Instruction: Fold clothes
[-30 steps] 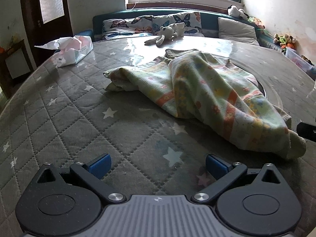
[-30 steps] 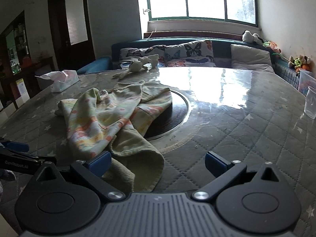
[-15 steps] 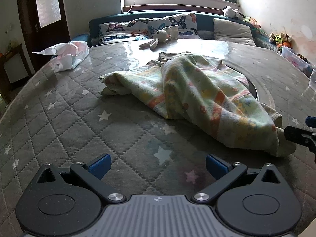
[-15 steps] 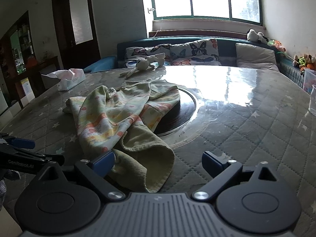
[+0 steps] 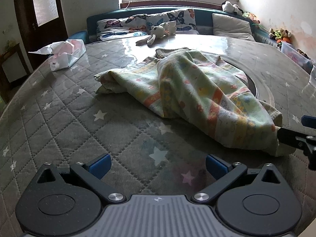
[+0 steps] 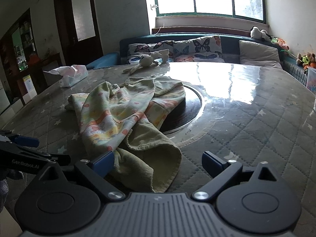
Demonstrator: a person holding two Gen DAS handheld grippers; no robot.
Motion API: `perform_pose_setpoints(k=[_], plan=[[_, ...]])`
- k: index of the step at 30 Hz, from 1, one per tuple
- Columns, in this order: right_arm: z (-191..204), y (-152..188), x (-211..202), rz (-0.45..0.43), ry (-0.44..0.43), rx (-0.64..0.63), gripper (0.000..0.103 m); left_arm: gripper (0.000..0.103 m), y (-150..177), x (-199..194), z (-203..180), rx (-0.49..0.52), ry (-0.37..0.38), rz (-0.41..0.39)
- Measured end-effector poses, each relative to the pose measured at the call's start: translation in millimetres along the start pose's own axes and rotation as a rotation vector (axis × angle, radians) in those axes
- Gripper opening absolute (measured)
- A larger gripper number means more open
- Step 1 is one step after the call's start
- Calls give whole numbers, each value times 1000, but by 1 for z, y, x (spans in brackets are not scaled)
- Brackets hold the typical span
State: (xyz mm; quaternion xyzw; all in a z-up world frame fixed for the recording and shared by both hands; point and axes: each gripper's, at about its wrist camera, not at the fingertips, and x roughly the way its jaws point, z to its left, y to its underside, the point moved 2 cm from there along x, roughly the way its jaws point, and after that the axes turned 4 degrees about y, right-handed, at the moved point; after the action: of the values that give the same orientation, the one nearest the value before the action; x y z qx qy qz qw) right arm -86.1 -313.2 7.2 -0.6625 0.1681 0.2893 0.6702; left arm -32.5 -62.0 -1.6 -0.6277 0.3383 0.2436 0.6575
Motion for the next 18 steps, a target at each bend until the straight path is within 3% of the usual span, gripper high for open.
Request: perform_pose_setpoints(k=[8,18], plan=[[1,-7,6,1,-3,-11,96,103,-15,1,2,-1,-4,-19],[-6,-24,17,-15,1,5,91,103,-57,-7,-10,51,17,-121]])
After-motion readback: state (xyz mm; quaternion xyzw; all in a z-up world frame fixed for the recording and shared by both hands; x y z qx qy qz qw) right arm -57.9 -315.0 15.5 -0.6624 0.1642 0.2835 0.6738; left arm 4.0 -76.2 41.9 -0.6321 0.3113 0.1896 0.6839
